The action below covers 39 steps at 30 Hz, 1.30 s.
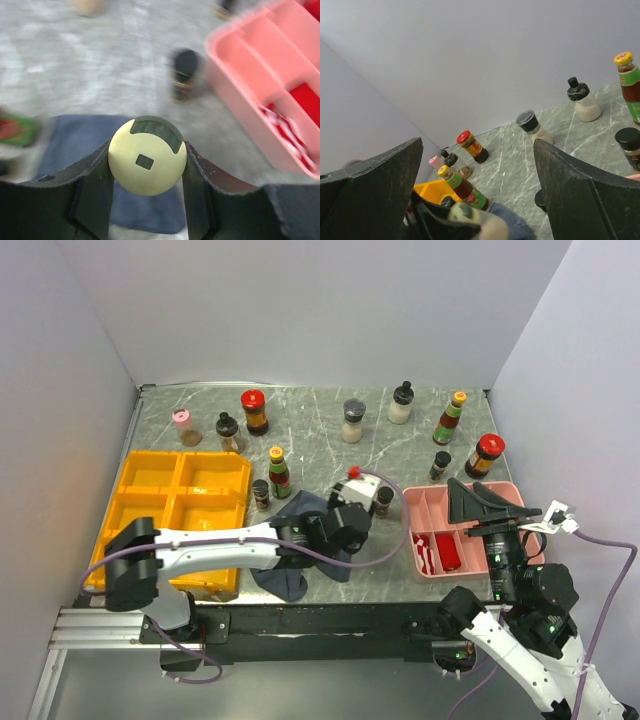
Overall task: Organize the condiment bottles
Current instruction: Place the bottle in the storage box.
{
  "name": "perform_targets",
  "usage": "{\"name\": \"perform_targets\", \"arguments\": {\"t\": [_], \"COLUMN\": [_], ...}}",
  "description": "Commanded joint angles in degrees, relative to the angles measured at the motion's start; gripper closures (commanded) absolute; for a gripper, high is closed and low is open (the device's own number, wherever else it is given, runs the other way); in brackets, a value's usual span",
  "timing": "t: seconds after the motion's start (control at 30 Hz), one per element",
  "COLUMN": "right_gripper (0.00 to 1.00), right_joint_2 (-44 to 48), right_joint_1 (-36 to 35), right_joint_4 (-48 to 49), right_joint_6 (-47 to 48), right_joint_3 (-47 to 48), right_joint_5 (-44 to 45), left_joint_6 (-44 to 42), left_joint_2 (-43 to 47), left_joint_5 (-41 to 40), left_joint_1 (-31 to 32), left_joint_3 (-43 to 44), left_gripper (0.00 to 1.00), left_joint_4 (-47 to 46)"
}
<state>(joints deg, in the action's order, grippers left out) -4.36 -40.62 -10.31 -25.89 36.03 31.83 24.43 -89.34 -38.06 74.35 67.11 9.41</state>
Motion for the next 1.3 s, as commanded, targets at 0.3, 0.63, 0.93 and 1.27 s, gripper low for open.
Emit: {"name": "perform_targets", "arguments": {"t": [0.3,0.63,0.93,1.27], "right_gripper": [0.0,0.0,0.0,0.0], "right_joint_2": [-1.71,-1.97,-2.93,-3.2], "right_joint_1": [-0.25,-0.25,-0.25,-0.16], "right_joint_4": [1.6,1.52,1.6,1.96], "right_joint_6": [-0.04,0.14,-0.74,-1.53], "right_joint_3": [0.71,0.62,0.44,0.36], "right_joint_5": [-0.72,-0.81,-2.92,-6.34], "left_joint_6": [-2.47,1.76,16.26,24.09], "left_joint_2": [8.56,19.55,24.48,21.68], "left_joint_5": [-25.14,-21.97,-17.32,-8.69], "left_joint_1": [-9.73,-33.7,-57.7,-74.17], "left_joint_3": [11.37,6.2,-2.68,-10.41], "left_gripper": [0.99,0.99,0.99,0.96], "left_joint_4": [5.18,0.96,4.48,1.23]}}
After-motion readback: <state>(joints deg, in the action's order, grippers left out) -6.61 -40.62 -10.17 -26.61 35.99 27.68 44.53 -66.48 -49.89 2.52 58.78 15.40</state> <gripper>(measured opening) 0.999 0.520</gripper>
